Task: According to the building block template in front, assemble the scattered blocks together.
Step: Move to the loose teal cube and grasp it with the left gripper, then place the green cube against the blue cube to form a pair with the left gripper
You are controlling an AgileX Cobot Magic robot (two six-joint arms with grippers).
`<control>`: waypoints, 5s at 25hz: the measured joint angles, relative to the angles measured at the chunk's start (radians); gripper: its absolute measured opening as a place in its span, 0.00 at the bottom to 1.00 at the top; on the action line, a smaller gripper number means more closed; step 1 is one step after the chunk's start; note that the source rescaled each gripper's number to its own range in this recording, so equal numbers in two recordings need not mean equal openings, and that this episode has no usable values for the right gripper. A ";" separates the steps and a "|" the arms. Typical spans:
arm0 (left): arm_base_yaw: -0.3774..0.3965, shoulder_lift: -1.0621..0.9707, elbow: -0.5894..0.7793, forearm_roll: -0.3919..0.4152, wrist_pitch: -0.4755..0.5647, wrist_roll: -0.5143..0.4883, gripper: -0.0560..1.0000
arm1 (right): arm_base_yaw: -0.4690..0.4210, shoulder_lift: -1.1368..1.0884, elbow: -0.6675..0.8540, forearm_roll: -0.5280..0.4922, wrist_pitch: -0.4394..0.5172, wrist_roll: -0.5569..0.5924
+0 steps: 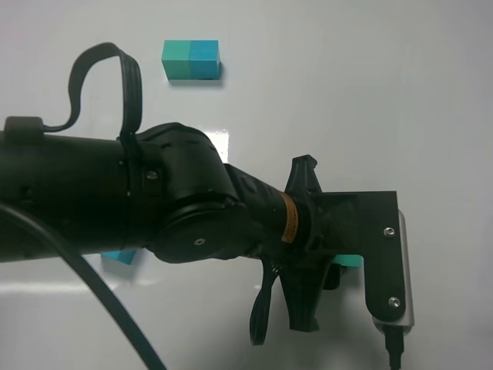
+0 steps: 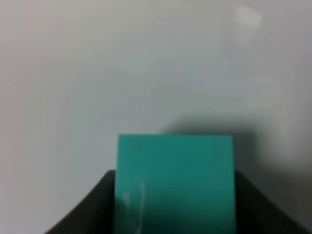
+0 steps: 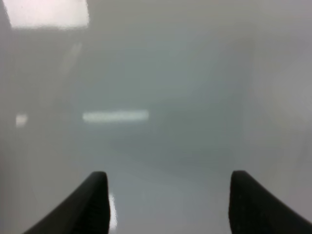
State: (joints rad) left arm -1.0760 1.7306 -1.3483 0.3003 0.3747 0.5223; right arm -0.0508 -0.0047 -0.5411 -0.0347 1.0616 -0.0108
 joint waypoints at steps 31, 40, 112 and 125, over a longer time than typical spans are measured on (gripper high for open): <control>0.008 -0.322 -0.287 0.199 0.838 -0.030 0.07 | 0.000 0.000 0.000 0.000 0.000 0.000; 0.008 -0.580 -0.020 0.227 0.844 -0.053 0.07 | 0.000 0.000 0.000 0.000 0.000 0.000; 0.535 -0.575 0.297 -0.162 0.514 0.778 0.07 | 0.000 0.000 0.000 0.000 0.000 0.000; 0.535 -0.562 0.297 -0.211 0.503 0.811 0.07 | 0.000 0.000 0.000 0.000 0.000 0.000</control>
State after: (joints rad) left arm -0.5407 1.1684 -1.0517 0.0890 0.8779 1.3329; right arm -0.0508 -0.0047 -0.5411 -0.0347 1.0616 -0.0108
